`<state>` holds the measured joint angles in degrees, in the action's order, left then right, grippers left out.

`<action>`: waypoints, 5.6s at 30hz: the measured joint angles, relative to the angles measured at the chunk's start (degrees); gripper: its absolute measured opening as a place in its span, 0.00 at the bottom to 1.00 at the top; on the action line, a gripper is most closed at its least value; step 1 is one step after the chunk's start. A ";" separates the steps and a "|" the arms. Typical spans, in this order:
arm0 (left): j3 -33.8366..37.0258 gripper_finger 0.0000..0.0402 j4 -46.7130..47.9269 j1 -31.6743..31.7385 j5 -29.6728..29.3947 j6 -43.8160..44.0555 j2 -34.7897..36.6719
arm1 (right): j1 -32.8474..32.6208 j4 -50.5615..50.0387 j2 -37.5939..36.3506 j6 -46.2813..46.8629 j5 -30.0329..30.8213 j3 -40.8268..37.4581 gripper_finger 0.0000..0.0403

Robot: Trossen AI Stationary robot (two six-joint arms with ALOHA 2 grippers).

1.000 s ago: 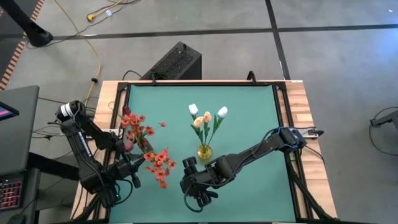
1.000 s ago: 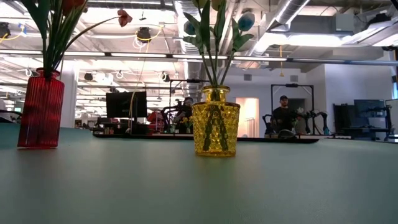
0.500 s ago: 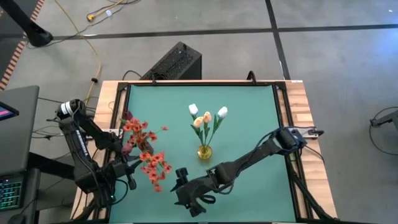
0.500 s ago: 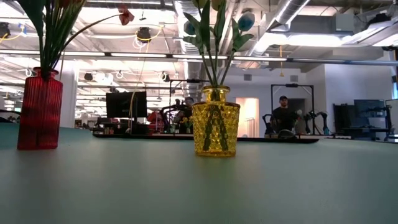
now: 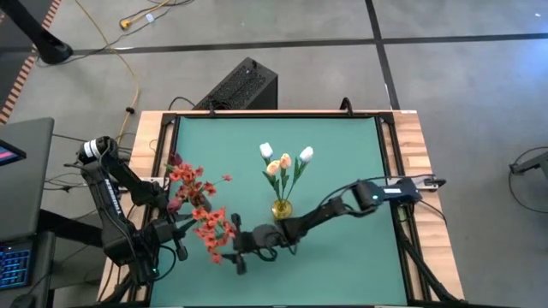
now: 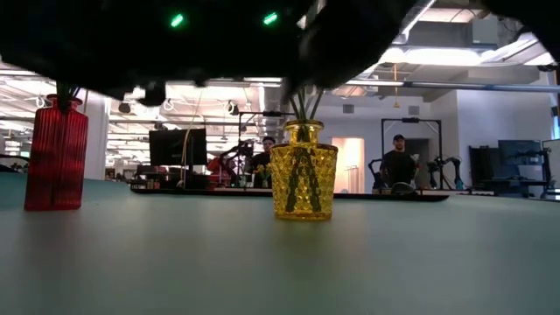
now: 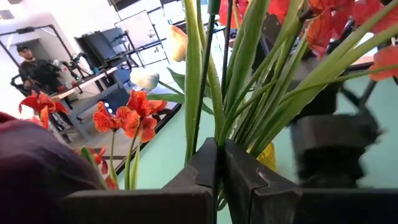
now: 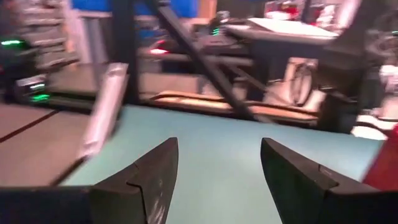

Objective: Sort flowers into vase by color
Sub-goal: Put the orange flowers into the red vase

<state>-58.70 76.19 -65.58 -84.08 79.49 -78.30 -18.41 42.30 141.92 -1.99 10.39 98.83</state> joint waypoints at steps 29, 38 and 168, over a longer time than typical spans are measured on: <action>-1.24 0.00 -0.57 -0.79 3.35 1.91 -0.02 | 2.21 -4.24 5.46 -5.86 2.55 11.47 0.64; -1.57 0.00 -0.04 -2.96 1.70 1.95 1.79 | -1.84 -22.17 5.35 -6.62 10.97 19.52 0.64; -9.46 0.22 11.05 -9.43 54.51 3.22 13.78 | 4.46 -28.59 3.97 -1.27 33.14 28.41 0.05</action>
<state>-68.15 87.23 -75.01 -29.56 82.71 -64.52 -13.95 13.71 145.88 -3.26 43.52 127.24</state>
